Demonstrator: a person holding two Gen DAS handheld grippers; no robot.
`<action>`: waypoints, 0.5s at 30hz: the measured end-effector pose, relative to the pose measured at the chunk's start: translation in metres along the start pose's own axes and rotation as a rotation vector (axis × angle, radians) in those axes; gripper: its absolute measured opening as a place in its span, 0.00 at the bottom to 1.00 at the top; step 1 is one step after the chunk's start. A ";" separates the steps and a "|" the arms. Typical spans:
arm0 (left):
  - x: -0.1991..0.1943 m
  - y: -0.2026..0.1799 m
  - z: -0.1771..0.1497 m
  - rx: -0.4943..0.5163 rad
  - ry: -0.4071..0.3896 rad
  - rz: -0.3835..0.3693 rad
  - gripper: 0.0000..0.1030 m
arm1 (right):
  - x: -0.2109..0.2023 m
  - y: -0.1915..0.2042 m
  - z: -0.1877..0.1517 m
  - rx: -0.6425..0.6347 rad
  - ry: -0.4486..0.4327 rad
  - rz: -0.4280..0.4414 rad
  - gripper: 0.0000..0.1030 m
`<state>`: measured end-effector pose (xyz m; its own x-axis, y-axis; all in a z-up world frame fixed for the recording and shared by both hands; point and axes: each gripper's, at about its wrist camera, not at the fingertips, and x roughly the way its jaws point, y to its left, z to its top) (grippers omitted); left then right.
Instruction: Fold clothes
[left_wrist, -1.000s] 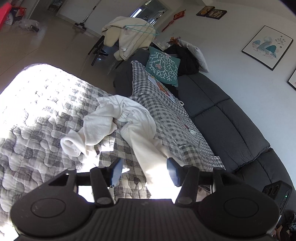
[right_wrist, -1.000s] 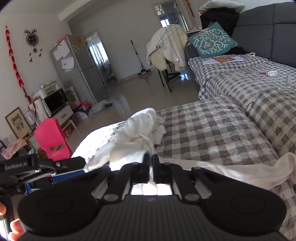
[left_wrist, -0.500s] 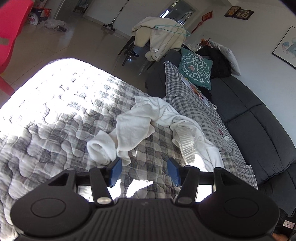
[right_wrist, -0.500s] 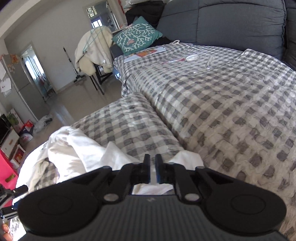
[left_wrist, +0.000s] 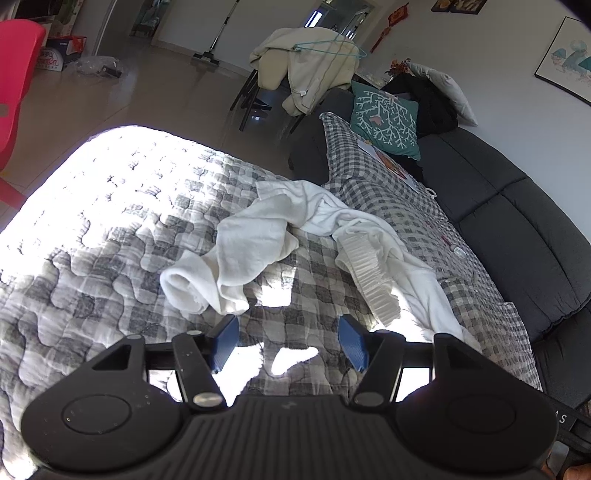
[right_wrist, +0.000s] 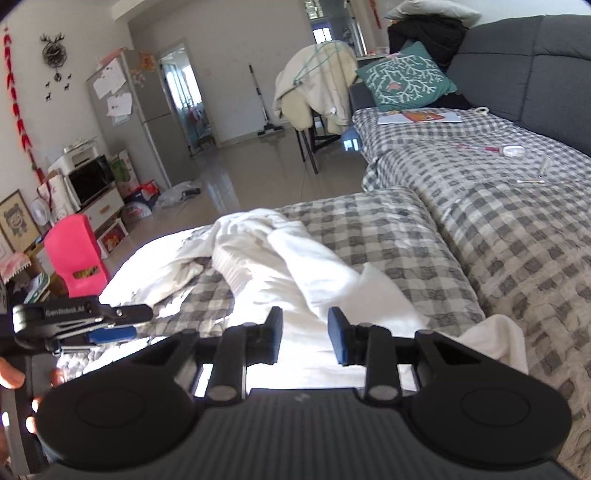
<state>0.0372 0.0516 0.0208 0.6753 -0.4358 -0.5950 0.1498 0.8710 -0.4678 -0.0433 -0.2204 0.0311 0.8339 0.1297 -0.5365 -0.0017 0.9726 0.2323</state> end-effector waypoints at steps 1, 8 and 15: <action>0.000 0.000 0.000 -0.001 0.000 -0.002 0.59 | 0.003 0.006 0.000 -0.026 0.005 0.005 0.33; -0.004 0.001 0.003 -0.013 -0.001 -0.018 0.60 | 0.021 0.039 -0.004 -0.192 0.025 0.046 0.33; -0.007 0.004 0.006 -0.031 0.001 -0.031 0.60 | 0.038 0.056 -0.015 -0.334 0.046 -0.006 0.40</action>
<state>0.0378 0.0593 0.0271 0.6701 -0.4629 -0.5803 0.1486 0.8495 -0.5062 -0.0197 -0.1580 0.0119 0.8083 0.1253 -0.5753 -0.1845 0.9818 -0.0453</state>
